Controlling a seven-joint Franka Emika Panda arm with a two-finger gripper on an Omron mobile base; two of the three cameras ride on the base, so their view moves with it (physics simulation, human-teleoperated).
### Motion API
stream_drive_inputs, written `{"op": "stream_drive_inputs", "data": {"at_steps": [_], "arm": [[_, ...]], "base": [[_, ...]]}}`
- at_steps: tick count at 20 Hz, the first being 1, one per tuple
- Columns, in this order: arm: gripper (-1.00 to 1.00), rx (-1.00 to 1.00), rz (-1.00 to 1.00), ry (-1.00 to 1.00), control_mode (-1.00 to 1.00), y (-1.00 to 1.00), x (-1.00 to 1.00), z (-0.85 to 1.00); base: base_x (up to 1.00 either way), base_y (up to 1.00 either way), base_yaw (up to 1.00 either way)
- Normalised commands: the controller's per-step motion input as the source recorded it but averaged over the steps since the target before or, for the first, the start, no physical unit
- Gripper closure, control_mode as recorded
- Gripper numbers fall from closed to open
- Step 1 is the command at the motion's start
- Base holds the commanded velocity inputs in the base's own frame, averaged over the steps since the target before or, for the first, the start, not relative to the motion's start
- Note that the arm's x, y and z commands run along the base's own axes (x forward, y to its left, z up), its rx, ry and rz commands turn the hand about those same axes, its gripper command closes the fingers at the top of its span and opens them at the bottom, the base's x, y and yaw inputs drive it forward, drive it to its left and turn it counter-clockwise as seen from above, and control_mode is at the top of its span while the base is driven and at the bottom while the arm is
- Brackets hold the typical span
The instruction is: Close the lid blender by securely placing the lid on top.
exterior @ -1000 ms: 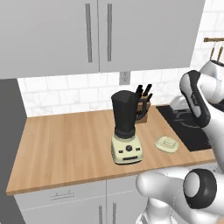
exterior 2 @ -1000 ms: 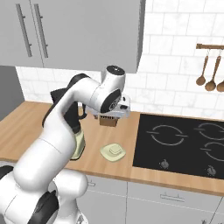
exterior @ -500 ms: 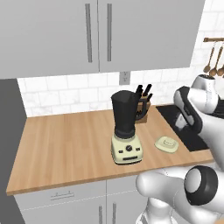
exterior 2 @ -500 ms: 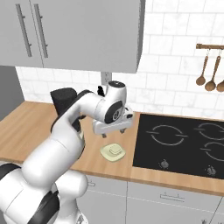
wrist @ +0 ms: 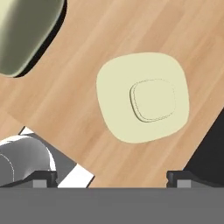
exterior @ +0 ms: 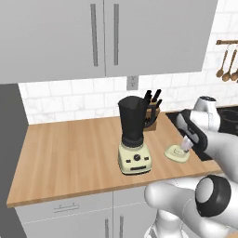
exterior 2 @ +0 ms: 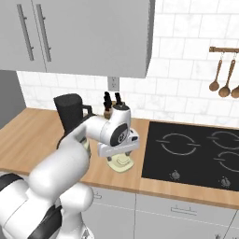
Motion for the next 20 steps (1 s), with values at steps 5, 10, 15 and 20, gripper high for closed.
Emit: {"op": "stream_drive_inputs", "data": {"at_steps": [5,10,15,20], "arm": [[-1.0,0.0,0.0,0.0,-1.0,0.0,0.24,-0.2],[-1.0,0.0,0.0,0.01,-1.0,0.0,0.28,-0.14],[-1.0,0.0,0.0,0.05,-1.0,0.0,0.28,-0.27],[-1.0,0.0,0.0,0.05,-1.0,-0.02,0.24,-0.29]], "base": [[0.0,0.0,0.0],[0.0,0.0,0.0],[0.0,0.0,0.0],[0.0,0.0,0.0]]}}
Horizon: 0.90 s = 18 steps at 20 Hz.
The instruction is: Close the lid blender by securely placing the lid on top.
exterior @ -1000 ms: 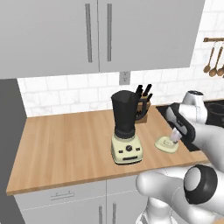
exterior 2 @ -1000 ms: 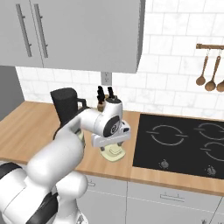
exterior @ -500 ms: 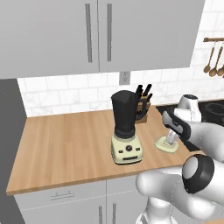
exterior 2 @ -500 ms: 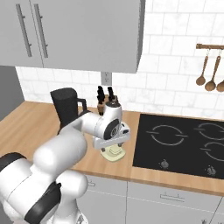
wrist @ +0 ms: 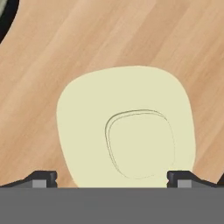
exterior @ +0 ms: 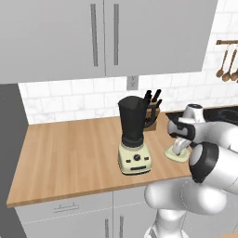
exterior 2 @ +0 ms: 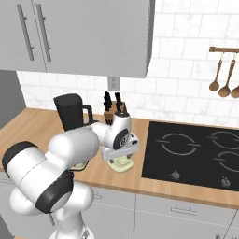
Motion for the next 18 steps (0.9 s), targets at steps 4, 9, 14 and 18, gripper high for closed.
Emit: {"op": "stream_drive_inputs", "data": {"at_steps": [4,9,14,18], "arm": [[-1.0,0.0,0.0,0.03,-1.0,0.0,0.18,-0.14],[-1.0,0.0,0.0,0.0,-1.0,-0.12,0.11,-0.05],[-1.0,0.0,0.0,0.0,-1.0,-0.02,0.0,-0.16],[-1.0,0.0,0.0,0.0,-1.0,0.0,0.0,-0.25]], "base": [[0.0,0.0,0.0],[0.0,0.0,0.0],[0.0,0.0,0.0],[0.0,0.0,0.0]]}}
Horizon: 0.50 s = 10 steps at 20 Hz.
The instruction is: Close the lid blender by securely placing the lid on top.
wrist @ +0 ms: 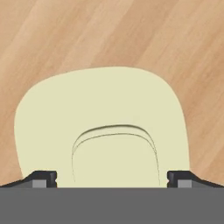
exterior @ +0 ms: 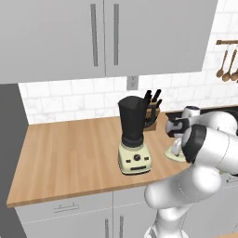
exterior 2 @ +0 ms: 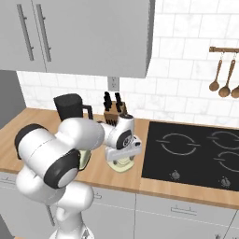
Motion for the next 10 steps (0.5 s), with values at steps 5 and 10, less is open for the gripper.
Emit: {"op": "stream_drive_inputs", "data": {"at_steps": [5,10], "arm": [[-1.0,0.0,0.0,0.0,-1.0,0.0,0.0,-0.23],[1.0,0.0,0.0,0.0,-1.0,0.0,0.0,-0.03]], "base": [[0.0,0.0,0.0],[0.0,0.0,0.0]]}}
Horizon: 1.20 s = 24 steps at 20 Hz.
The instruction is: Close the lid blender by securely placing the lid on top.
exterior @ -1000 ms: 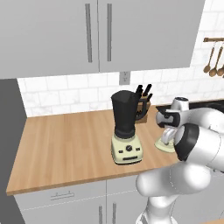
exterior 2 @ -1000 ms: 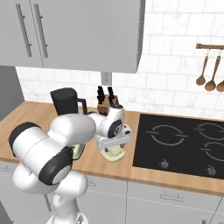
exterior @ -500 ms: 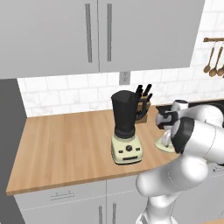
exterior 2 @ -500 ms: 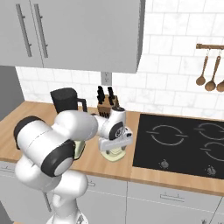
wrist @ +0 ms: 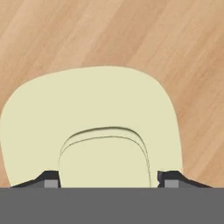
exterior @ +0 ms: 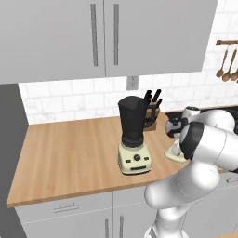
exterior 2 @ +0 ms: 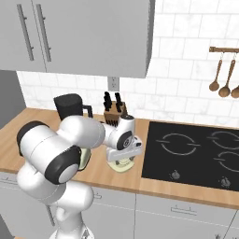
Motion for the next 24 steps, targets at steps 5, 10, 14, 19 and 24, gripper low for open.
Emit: {"op": "stream_drive_inputs", "data": {"at_steps": [5,10,14,19,24], "arm": [[1.0,0.0,0.0,0.0,-1.0,0.0,0.0,0.02],[1.0,0.0,0.0,-0.11,-1.0,0.0,-0.13,0.41],[1.0,0.01,0.0,-0.28,-1.0,0.0,-0.19,0.99],[1.0,0.01,0.0,-0.32,-1.0,0.19,-0.32,1.0],[1.0,0.0,0.0,-0.22,-1.0,0.47,-0.3,1.0]], "base": [[0.0,0.0,0.0],[0.0,0.0,0.0],[0.0,0.0,0.0],[0.0,0.0,0.0],[0.0,0.0,0.0]]}}
